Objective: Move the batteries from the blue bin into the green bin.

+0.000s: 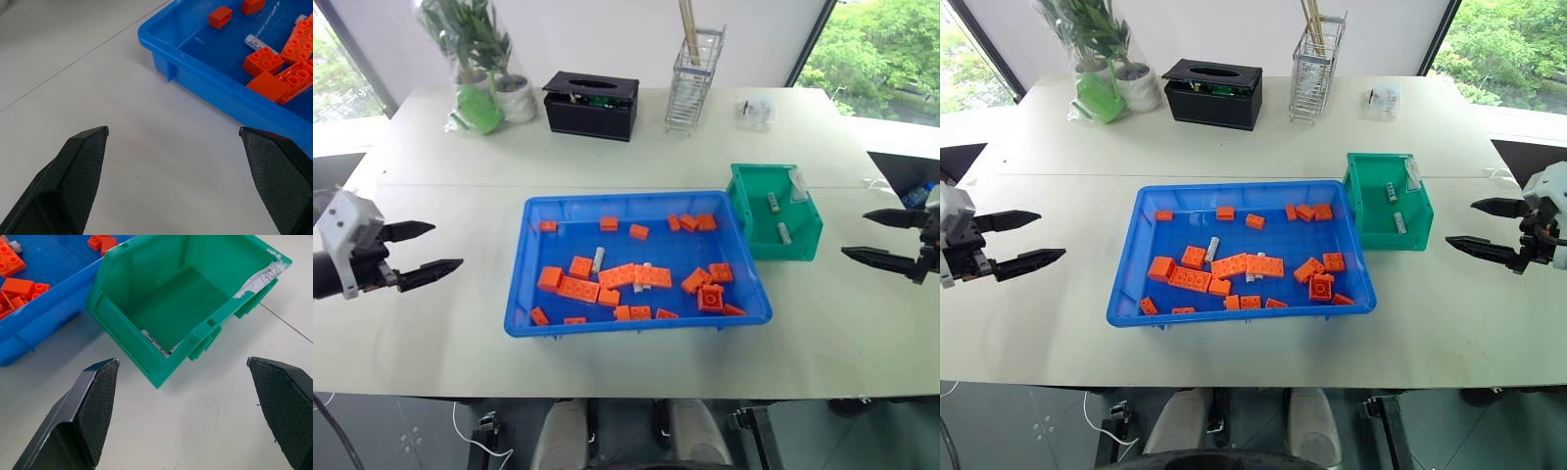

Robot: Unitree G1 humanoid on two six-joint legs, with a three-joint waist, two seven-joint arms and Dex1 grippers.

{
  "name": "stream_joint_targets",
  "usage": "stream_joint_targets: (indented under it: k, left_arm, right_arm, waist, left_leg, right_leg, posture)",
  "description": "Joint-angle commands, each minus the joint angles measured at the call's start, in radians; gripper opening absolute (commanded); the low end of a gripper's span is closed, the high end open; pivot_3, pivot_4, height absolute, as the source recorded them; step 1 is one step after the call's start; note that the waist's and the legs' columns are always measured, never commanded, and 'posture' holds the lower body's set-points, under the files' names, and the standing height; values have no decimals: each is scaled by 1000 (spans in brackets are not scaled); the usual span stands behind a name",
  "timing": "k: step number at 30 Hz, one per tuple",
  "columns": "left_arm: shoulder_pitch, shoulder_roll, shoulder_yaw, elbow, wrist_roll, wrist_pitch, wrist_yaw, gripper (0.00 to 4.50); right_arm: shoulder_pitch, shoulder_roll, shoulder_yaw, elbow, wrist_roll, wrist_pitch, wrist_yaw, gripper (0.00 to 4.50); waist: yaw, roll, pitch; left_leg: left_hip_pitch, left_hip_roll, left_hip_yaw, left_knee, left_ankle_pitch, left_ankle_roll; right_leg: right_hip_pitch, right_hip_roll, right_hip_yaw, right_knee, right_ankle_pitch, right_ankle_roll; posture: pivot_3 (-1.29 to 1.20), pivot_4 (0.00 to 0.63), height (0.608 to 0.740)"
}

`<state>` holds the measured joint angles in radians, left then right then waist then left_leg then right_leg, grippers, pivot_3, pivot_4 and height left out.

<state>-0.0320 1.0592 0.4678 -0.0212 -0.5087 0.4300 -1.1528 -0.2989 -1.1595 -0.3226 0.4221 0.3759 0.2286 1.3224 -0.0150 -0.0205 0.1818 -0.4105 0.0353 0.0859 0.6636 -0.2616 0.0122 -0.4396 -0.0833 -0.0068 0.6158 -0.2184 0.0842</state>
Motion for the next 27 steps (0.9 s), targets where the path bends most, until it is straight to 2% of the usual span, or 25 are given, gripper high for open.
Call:
stream_joint_targets:
  k: [1, 9, 13, 19, 23, 27]
  left_arm:
    - [0, 7, 54, -25, -5, -2, 13, 4500]
    - [-9, 20, 57, -13, -21, 38, 7, 4500]
    - [-19, 11, 48, -29, -10, 25, 12, 4500]
    - [-40, -6, 39, -110, -61, 74, 21, 4500]
    - [-47, -15, -10, -161, -55, 61, 21, 4500]
    - [-110, -27, -78, -220, -97, 97, 17, 4500]
  right_arm:
    - [-19, -8, -18, 10, 2, -23, 7, 4329]
    - [-25, 3, -19, 44, 3, -19, 3, 4329]
    - [-32, 4, -10, 68, -30, -74, -17, 4329]
    - [-125, -14, 28, 120, -55, -91, 1, 4329]
    - [-248, 5, 93, 14, -39, -19, 10, 4329]
    - [-391, 85, 197, -182, -2, 125, 2, 4329]
  waist:
    - [0, 0, 0]
    - [-1, 0, 0]
    - [-1, 0, 0]
    - [-2, 0, 0]
    - [-7, 2, 1]
    - [-6, 4, 2]
  left_leg:
    - [0, 0, 0, 0, 0, 0]
    - [0, 0, 0, 0, 0, 0]
    - [0, 0, 1, 0, 0, 0]
    - [0, 0, 1, 0, 0, 0]
    - [0, 0, 1, 0, 0, 0]
    - [1, 0, 2, 0, 0, 0]
  right_leg:
    - [0, 0, 0, 0, 0, 0]
    - [0, 0, 0, 0, 0, 0]
    - [0, 0, 0, 0, 0, 0]
    - [0, 1, 0, 1, 0, 0]
    - [0, 1, 1, 2, 0, 0]
    - [-1, 4, 1, 4, 0, 0]
  posture:
    - [0, 150, 736]
    - [0, 150, 736]
    - [0, 150, 736]
    - [0, 150, 736]
    - [0, 150, 736]
    - [0, 150, 736]
